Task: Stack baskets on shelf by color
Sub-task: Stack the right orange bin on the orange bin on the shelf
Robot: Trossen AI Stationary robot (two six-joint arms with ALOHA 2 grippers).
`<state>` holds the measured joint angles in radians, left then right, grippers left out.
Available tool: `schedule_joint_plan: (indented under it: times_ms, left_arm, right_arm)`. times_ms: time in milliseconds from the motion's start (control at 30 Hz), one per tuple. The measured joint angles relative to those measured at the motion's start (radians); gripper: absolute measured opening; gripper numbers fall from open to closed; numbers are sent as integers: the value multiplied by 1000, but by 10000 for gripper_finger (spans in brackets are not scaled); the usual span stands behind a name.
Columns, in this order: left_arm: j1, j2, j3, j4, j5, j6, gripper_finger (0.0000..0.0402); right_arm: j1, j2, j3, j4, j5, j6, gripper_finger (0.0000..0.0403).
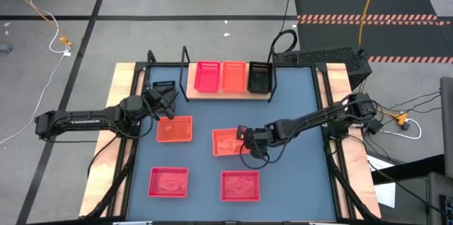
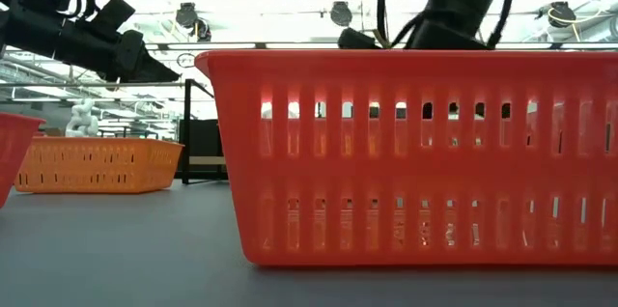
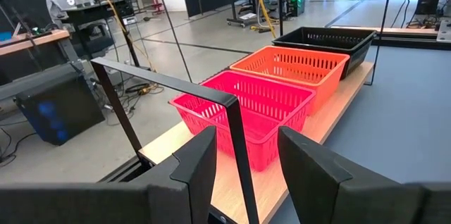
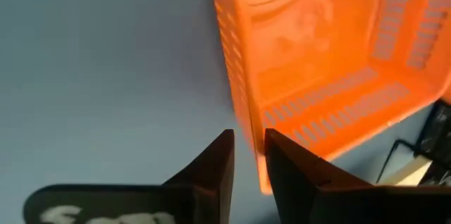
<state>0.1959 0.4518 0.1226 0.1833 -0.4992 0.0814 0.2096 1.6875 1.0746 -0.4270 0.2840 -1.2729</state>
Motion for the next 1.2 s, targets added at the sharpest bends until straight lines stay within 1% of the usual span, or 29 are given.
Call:
schedule_joint_plan:
  times_ms: [133,233,300,367,567,667,700,733,800,867,900,967,1200]
  left_arm:
    - [0,0,0,0,0,0,152]
    - [0,0,0,3,0,0,152]
    - [0,0,0,6,0,0,152]
    - [0,0,0,7,0,0,152]
    - [0,0,0,9,0,0,152]
    - [0,0,0,9,-1,0,152]
    - [0,0,0,9,-1,-1,152]
    - [0,0,0,9,-1,-1,152]
    - [0,0,0,9,-1,0,152]
    - [1,0,0,9,-1,-1,152]
    - [3,0,0,9,0,0,152]
    - [7,0,0,9,-1,-1,152]
    - [30,0,0,9,-1,-8,152]
  right_arm:
    - [1,0,-35,140,-19,-4,72]
    - [-8,0,-36,169,-114,58,59]
    - [-20,0,-31,161,-168,109,36]
    - [-30,0,-12,137,-192,168,12]
    - [-42,-18,98,49,-289,283,6]
    - [-39,-44,169,52,-287,318,5]
    - [-43,-54,194,61,-274,343,5]
    - [-49,-66,217,74,-227,388,5]
    - [-68,-79,272,108,-51,498,4]
    - [-108,-80,326,100,131,597,3]
    - [-135,-80,345,86,193,633,3]
    - [-191,-76,365,73,237,688,2]
    - [-384,-22,370,31,241,843,1]
